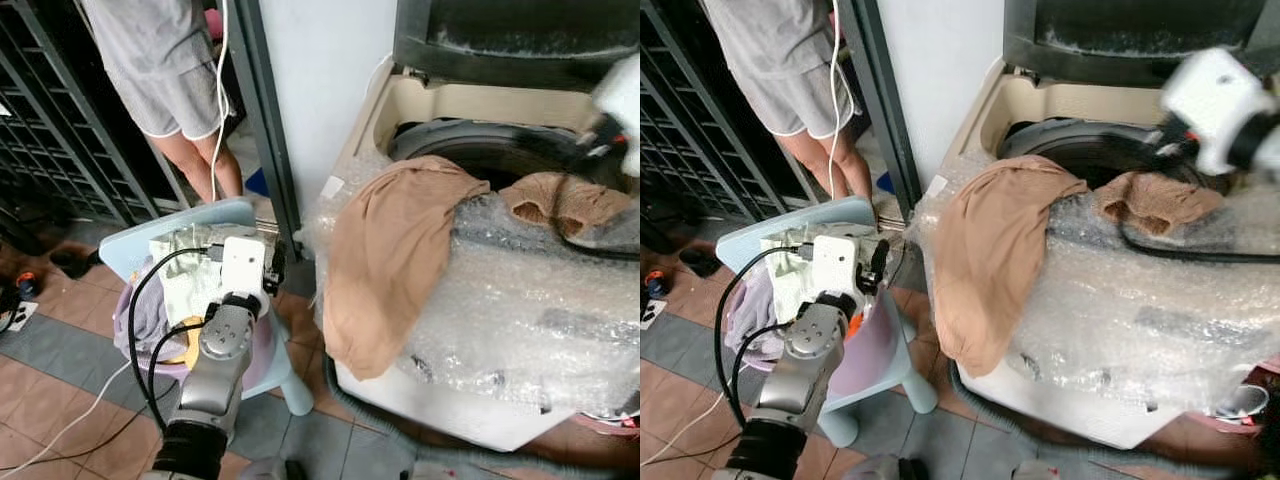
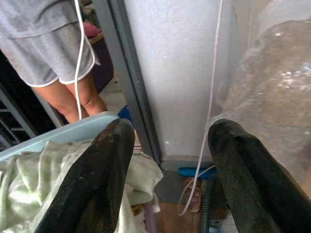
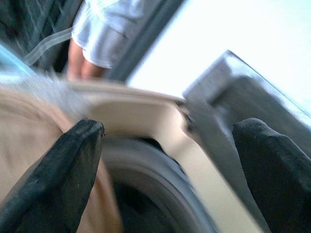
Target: Clothes washing
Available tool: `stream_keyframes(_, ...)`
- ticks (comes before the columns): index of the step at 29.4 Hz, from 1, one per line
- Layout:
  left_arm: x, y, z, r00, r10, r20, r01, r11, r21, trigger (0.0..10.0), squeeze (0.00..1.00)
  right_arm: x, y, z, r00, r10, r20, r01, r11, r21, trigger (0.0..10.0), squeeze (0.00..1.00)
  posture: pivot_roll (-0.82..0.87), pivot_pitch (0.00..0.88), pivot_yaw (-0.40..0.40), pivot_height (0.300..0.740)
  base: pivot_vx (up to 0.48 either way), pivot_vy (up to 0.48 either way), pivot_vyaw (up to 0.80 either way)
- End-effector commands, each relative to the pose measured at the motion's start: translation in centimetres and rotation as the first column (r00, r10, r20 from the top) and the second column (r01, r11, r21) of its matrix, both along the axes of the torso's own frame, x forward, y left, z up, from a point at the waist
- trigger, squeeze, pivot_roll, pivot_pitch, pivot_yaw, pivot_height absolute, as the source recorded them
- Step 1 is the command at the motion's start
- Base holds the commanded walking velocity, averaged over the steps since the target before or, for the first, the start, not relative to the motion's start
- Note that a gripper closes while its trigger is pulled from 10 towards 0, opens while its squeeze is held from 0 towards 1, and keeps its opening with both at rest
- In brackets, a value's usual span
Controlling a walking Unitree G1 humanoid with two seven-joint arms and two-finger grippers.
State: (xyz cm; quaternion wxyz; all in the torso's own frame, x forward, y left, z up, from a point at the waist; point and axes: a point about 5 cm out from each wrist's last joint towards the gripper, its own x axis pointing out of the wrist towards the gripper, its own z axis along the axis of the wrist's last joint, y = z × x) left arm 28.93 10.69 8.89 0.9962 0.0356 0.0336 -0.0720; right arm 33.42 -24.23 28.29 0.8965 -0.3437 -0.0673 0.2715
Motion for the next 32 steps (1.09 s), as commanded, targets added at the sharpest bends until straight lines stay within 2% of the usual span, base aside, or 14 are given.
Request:
stream_keyframes(1,0.0,0.6,0.3,1.000,0.023,0.006,-0.023,1.000,0.010,10.0,0.00,0.2,2.7,-1.6,1.000,0.009,0.000,-0.009,0.999,0.038,10.0,0.00,-0.12,0.000,0.124,0.740,0.000,0.000,0.00)
stream_keyframes(4,-0.2,0.5,0.3,1.000,0.020,0.007,-0.020,1.000,0.008,10.0,0.00,0.0,5.0,-4.1,1.000,0.010,-0.018,-0.008,0.997,0.078,10.0,0.00,-0.12,0.000,0.123,0.740,0.000,0.000,0.00)
stream_keyframes(6,-0.3,0.5,0.3,1.000,0.020,0.006,-0.020,1.000,0.006,10.0,0.00,-0.5,6.3,-5.7,0.998,0.017,-0.058,-0.009,0.991,0.136,10.0,0.00,-0.12,0.000,0.122,0.740,0.000,0.000,0.00)
stream_keyframes(7,-0.4,0.5,0.3,1.000,0.020,0.005,-0.020,1.000,0.005,10.0,0.00,-0.9,7.1,-6.8,0.996,0.029,-0.087,-0.017,0.991,0.130,10.0,0.00,-0.11,0.000,0.122,0.740,0.000,0.000,0.00)
stream_keyframes(8,-0.4,0.5,0.3,1.000,0.020,0.005,-0.020,1.000,0.005,10.0,0.00,-0.9,7.1,-6.8,0.996,0.029,-0.087,-0.017,0.991,0.130,10.0,0.00,-0.11,0.000,0.122,0.740,0.000,0.000,0.00)
stream_keyframes(9,-0.5,0.4,0.3,1.000,0.019,0.003,-0.019,1.000,0.003,10.0,0.00,-1.4,7.9,-8.2,0.992,0.032,-0.119,-0.018,0.993,0.119,10.0,0.00,-0.11,0.000,0.121,0.740,0.000,0.000,0.00)
stream_keyframes(10,-0.5,0.4,0.3,1.000,0.019,0.003,-0.019,1.000,0.003,10.0,0.00,-1.4,7.9,-8.2,0.992,0.032,-0.119,-0.018,0.993,0.119,10.0,0.00,-0.11,0.000,0.121,0.740,0.000,0.000,0.00)
stream_keyframes(12,-0.7,0.4,0.3,1.000,0.013,-0.001,-0.013,1.000,0.000,10.0,0.00,-1.7,8.0,-9.8,0.980,-0.025,-0.196,0.047,0.993,0.107,10.0,0.00,-0.11,0.000,0.121,0.740,0.000,0.000,0.00)
stream_keyframes(14,-0.8,0.4,0.3,1.000,0.010,-0.005,-0.010,1.000,-0.001,10.0,0.00,-1.9,7.8,-10.4,0.974,-0.054,-0.220,0.075,0.993,0.088,10.0,0.00,-0.11,0.000,0.118,0.740,0.000,0.000,0.00)
stream_keyframes(15,-0.9,0.3,0.2,1.000,0.007,-0.009,-0.007,1.000,-0.002,10.0,0.00,-2.0,7.6,-11.0,0.967,-0.074,-0.242,0.095,0.993,0.075,0.0,0.00,-0.11,0.000,0.118,0.740,0.000,0.000,0.00)
stream_keyframes(19,-1.3,0.3,0.0,1.000,-0.001,-0.025,0.001,1.000,-0.004,10.0,0.00,-2.7,7.3,-12.5,0.961,-0.143,-0.238,0.136,0.990,-0.047,0.0,0.00,-0.11,0.000,0.119,0.740,0.000,0.000,0.00)
stream_keyframes(23,-1.1,0.6,0.3,1.000,0.006,-0.022,-0.006,1.000,0.000,10.0,0.00,-2.7,7.4,-12.7,0.956,-0.168,-0.240,0.161,0.986,-0.048,0.0,0.00,-0.10,0.000,0.122,0.740,0.000,0.000,0.00)
stream_keyframes(32,-1.8,0.7,-0.1,0.999,0.009,-0.039,-0.009,1.000,0.006,10.0,0.00,-2.8,7.3,-13.1,0.944,-0.201,-0.262,0.206,0.979,-0.007,0.0,0.00,-0.08,0.000,0.113,0.740,0.000,0.000,0.00)
